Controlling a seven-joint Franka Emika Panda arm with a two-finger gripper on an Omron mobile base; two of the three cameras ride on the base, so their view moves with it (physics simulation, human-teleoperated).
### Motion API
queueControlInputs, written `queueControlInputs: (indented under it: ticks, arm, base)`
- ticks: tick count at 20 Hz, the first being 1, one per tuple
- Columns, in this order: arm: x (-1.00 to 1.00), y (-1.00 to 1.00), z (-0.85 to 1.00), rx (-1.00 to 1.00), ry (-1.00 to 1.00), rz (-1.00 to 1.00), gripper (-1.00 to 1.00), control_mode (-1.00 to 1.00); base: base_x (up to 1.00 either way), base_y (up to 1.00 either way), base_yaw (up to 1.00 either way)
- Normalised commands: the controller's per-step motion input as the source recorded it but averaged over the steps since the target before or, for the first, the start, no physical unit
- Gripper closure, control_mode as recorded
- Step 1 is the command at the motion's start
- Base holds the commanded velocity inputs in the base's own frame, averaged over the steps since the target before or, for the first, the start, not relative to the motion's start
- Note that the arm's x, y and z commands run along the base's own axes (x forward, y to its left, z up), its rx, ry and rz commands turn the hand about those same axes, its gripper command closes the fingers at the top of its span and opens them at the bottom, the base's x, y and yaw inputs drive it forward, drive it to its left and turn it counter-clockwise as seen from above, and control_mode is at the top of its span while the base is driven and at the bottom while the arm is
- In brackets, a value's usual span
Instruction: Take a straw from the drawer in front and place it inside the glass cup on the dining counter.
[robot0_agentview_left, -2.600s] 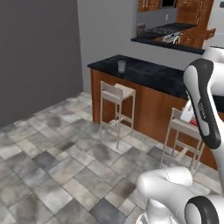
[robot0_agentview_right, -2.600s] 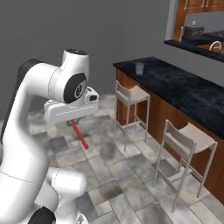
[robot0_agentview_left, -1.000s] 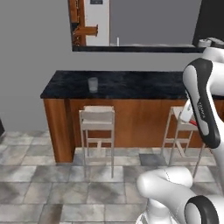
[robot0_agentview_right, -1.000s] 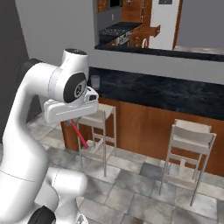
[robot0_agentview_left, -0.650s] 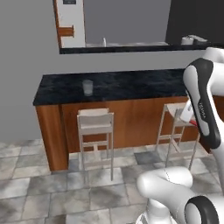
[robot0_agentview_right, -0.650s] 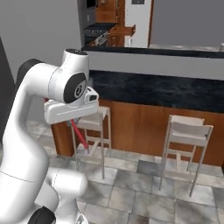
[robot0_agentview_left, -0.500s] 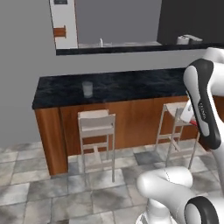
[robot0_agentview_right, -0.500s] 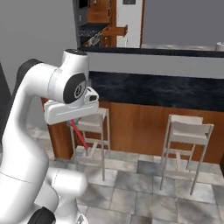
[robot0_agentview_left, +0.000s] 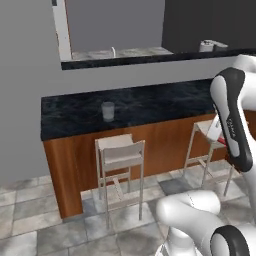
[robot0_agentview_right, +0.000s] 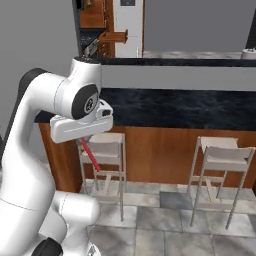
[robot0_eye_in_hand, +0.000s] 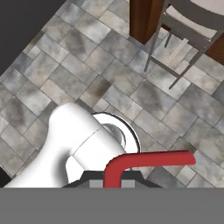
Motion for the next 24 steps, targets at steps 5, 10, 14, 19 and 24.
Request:
queueControlInputs:
  ticks: [5,10,14,19,24]
  arm:
    - [0.0,0.0,0.0,0.0,0.0,0.0,1.0,1.0]
    - [0.0,0.0,0.0,0.0,0.0,0.0,1.0,1.0]
    - [0.0,0.0,0.0,0.0,0.0,0.0,1.0,1.0]
    - [0.0,0.0,0.0,0.0,0.0,0.0,1.0,1.0]
    - [0.0,0.0,0.0,0.0,0.0,0.0,1.0,1.0]
  base:
    - [0.83,0.24,-0.1]
    - [0.86,0.01,0.0]
    - [0.74,0.02,0.0]
    - [0.71,0.15,0.0]
    - [0.62,0.19,0.0]
